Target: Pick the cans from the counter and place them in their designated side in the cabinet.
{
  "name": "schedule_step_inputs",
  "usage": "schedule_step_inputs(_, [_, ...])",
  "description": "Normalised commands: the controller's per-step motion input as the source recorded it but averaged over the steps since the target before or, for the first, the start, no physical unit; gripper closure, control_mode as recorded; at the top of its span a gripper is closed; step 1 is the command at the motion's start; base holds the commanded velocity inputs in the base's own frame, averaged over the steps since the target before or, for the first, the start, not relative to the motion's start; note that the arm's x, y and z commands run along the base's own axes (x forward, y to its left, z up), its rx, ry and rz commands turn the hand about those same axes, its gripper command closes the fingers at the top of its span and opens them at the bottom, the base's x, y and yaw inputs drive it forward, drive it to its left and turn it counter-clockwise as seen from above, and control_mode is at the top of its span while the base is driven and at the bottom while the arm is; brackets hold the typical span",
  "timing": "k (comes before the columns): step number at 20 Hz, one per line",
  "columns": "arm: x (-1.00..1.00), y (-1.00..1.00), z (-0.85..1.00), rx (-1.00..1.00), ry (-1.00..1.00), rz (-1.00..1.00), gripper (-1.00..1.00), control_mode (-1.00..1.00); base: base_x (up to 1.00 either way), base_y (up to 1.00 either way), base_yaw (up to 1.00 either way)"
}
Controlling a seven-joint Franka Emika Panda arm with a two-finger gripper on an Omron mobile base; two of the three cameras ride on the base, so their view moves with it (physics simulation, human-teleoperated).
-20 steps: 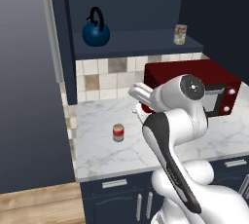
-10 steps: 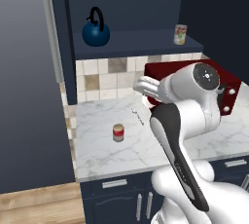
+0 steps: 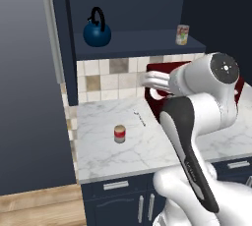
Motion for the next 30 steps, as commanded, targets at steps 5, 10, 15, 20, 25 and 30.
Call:
schedule_step_inputs(5, [-0.20,-0.24,0.27,-0.12,-0.07,0.09,1.00,-1.00,0.00,0.00,0.00])
schedule_step_inputs(10, [-0.13,-0.17,0.13,-0.11,-0.10,0.08,1.00,-1.00,0.00,0.00,0.00])
schedule_step_inputs(15, [-0.05,-0.31,0.05,-0.01,-0.09,0.09,1.00,-1.00,0.00,0.00,0.00])
schedule_step_inputs(20, [0.00,-0.08,0.18,-0.04,-0.03,0.01,1.00,-1.00,0.00,0.00,0.00])
schedule_step_inputs(25, [-0.01,-0.04,0.27,-0.14,0.00,-0.01,1.00,-1.00,0.00,0.00,0.00])
schedule_step_inputs(30, [-0.02,-0.18,0.20,-0.12,0.00,0.00,1.00,-1.00,0.00,0.00,0.00])
